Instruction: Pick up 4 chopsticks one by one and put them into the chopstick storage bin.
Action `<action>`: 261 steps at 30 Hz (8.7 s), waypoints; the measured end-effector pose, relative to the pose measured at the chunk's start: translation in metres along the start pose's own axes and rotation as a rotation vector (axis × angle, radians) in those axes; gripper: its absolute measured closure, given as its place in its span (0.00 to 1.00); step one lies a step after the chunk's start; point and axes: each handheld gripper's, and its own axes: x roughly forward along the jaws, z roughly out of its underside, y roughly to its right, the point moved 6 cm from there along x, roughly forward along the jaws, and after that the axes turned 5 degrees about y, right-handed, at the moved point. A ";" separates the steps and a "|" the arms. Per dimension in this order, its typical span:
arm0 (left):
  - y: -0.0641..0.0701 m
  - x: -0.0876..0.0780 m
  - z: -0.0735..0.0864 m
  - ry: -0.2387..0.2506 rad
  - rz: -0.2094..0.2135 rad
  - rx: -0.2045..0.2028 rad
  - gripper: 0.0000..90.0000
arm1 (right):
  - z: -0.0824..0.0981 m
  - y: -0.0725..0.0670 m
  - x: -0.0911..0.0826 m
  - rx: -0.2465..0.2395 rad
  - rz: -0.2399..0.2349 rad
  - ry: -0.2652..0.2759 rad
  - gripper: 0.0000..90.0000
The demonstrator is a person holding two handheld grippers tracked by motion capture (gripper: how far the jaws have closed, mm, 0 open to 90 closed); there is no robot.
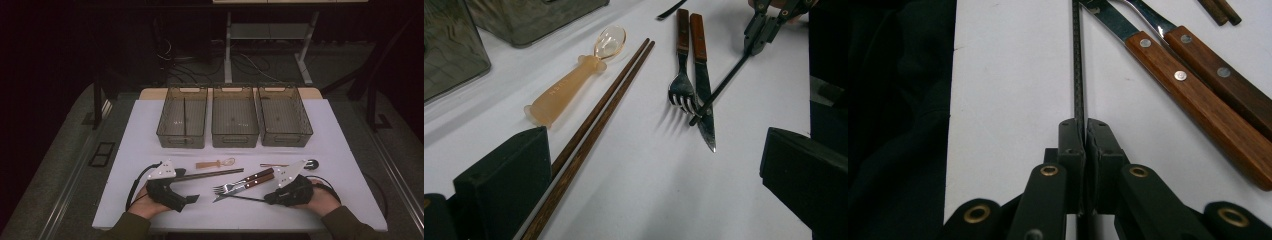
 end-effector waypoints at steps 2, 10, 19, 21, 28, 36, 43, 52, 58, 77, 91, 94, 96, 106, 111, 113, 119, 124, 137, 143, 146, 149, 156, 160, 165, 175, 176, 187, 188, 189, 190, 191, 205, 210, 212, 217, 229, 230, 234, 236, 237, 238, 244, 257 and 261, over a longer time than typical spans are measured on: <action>0.000 0.000 0.000 0.000 0.001 0.000 0.00 | -0.001 -0.001 0.000 -0.004 -0.005 0.002 0.95; 0.000 0.000 0.000 0.001 0.000 0.000 0.00 | -0.004 -0.003 -0.005 -0.011 -0.016 0.029 0.95; 0.000 -0.001 0.000 0.001 0.000 0.000 0.00 | -0.010 -0.004 -0.016 -0.004 -0.028 0.082 0.95; 0.000 -0.001 0.000 0.001 -0.001 0.001 0.00 | -0.010 -0.004 -0.020 0.002 -0.027 0.094 0.95; -0.001 -0.001 0.000 0.002 -0.005 -0.003 0.00 | -0.014 -0.003 -0.030 0.034 -0.039 0.157 0.95; -0.001 -0.001 0.000 0.003 -0.005 -0.004 0.00 | -0.021 -0.004 -0.042 0.077 -0.047 0.229 0.95; -0.001 -0.001 0.000 0.003 -0.005 -0.005 0.00 | -0.025 0.001 -0.051 0.077 -0.030 0.280 0.95; -0.002 0.000 0.000 0.001 -0.008 -0.005 0.00 | -0.030 0.012 -0.060 0.110 0.008 0.324 0.95; -0.001 0.000 0.000 0.001 -0.008 -0.005 0.00 | -0.037 0.020 -0.062 0.118 0.038 0.345 0.95; -0.002 -0.001 0.000 0.003 -0.008 -0.001 0.00 | -0.067 0.051 -0.067 0.172 0.137 0.417 0.95; -0.004 -0.002 0.000 0.003 -0.017 -0.007 0.00 | -0.105 0.072 -0.067 0.212 0.232 0.486 0.95; -0.006 -0.002 0.000 0.009 -0.021 -0.010 0.00 | -0.114 0.078 -0.066 0.222 0.269 0.475 0.95; -0.005 -0.002 0.000 0.010 -0.022 -0.015 0.00 | -0.121 0.084 -0.065 0.235 0.288 0.476 0.95; -0.005 -0.002 0.000 0.018 -0.028 -0.025 0.00 | -0.153 0.106 -0.051 0.278 0.333 0.474 0.95; -0.005 -0.003 -0.001 0.019 -0.024 -0.018 0.00 | -0.169 0.116 -0.032 0.293 0.355 0.451 0.95; -0.005 -0.003 -0.001 0.021 -0.022 -0.018 0.00 | -0.174 0.120 -0.024 0.295 0.367 0.436 0.95; -0.003 -0.003 -0.002 0.026 -0.017 -0.018 0.00 | -0.192 0.133 0.000 0.325 0.394 0.420 0.95; -0.004 -0.003 -0.002 0.019 -0.018 -0.016 0.00 | -0.202 0.145 0.020 0.347 0.411 0.411 0.95; -0.004 -0.003 -0.002 0.015 -0.016 -0.004 0.00 | -0.226 0.174 0.072 0.399 0.460 0.342 0.95; -0.005 -0.004 -0.003 0.019 -0.016 -0.006 0.00 | -0.237 0.182 0.091 0.410 0.488 0.309 0.95; -0.004 -0.004 -0.003 0.023 -0.011 -0.009 0.00 | -0.240 0.187 0.100 0.422 0.500 0.283 0.95; -0.004 -0.004 -0.003 0.025 -0.008 -0.010 0.00 | -0.244 0.190 0.107 0.427 0.507 0.264 0.95; -0.003 -0.004 -0.004 0.027 -0.006 -0.009 0.00 | -0.252 0.192 0.118 0.411 0.517 0.238 0.91; -0.004 -0.005 -0.004 0.029 -0.005 -0.007 0.00 | -0.254 0.190 0.118 0.414 0.507 0.252 0.75; -0.004 -0.005 -0.004 0.027 -0.008 -0.006 0.00 | -0.254 0.189 0.112 0.421 0.495 0.265 0.60; -0.005 -0.005 -0.004 0.029 -0.010 -0.007 0.00 | -0.257 0.170 0.092 0.371 0.419 0.321 0.44; -0.005 -0.005 -0.004 0.028 -0.010 -0.007 0.00 | -0.256 0.168 0.089 0.361 0.421 0.319 0.43; -0.004 -0.004 -0.003 0.030 -0.010 -0.006 0.00 | -0.230 0.142 0.061 0.325 0.362 0.321 0.23; -0.004 -0.004 -0.003 0.030 -0.010 -0.006 0.00 | -0.226 0.140 0.058 0.325 0.363 0.323 0.23; -0.004 -0.004 -0.003 0.030 -0.010 -0.003 0.00 | -0.223 0.138 0.055 0.322 0.361 0.330 0.22; -0.003 -0.004 -0.003 0.029 -0.006 -0.007 0.00 | -0.219 0.136 0.051 0.324 0.359 0.334 0.21; -0.003 -0.003 -0.004 0.031 -0.006 -0.006 0.00 | -0.215 0.135 0.048 0.320 0.365 0.339 0.20; -0.006 -0.003 -0.002 0.022 -0.022 -0.014 0.00 | -0.160 0.112 0.009 0.309 0.387 0.370 0.05; -0.007 -0.003 -0.002 0.023 -0.023 -0.015 0.00 | -0.136 0.102 0.000 0.307 0.390 0.365 0.04; -0.007 -0.003 -0.002 0.020 -0.026 -0.015 0.00 | -0.126 0.098 -0.003 0.312 0.382 0.370 0.05; -0.008 -0.003 -0.002 0.024 -0.031 -0.017 0.00 | -0.104 0.086 -0.009 0.323 0.383 0.383 0.04; -0.008 -0.004 -0.002 0.025 -0.038 -0.014 0.00 | -0.050 0.057 -0.024 0.353 0.447 0.403 0.04; -0.009 -0.004 -0.002 0.023 -0.040 -0.013 0.00 | -0.045 0.055 -0.025 0.360 0.444 0.403 0.04; -0.010 -0.004 -0.001 0.019 -0.046 -0.015 0.00 | -0.030 0.045 -0.028 0.377 0.455 0.400 0.04; -0.010 -0.004 -0.002 0.022 -0.048 -0.014 0.00 | -0.023 0.041 -0.029 0.376 0.470 0.389 0.04; -0.010 -0.004 -0.002 0.020 -0.048 -0.011 0.00 | -0.020 0.039 -0.030 0.377 0.472 0.381 0.04; -0.010 -0.004 -0.002 0.019 -0.048 -0.009 0.00 | -0.017 0.037 -0.030 0.378 0.467 0.379 0.04; -0.011 -0.003 -0.002 0.021 -0.055 -0.009 0.00 | -0.001 0.026 -0.033 0.349 0.495 0.364 0.05; -0.027 -0.010 -0.007 -0.003 -0.071 0.017 0.16 | 0.023 0.013 -0.044 0.375 0.501 0.364 0.05; -0.037 -0.013 -0.008 -0.008 -0.063 0.014 0.25 | 0.021 0.013 -0.042 0.365 0.495 0.355 0.05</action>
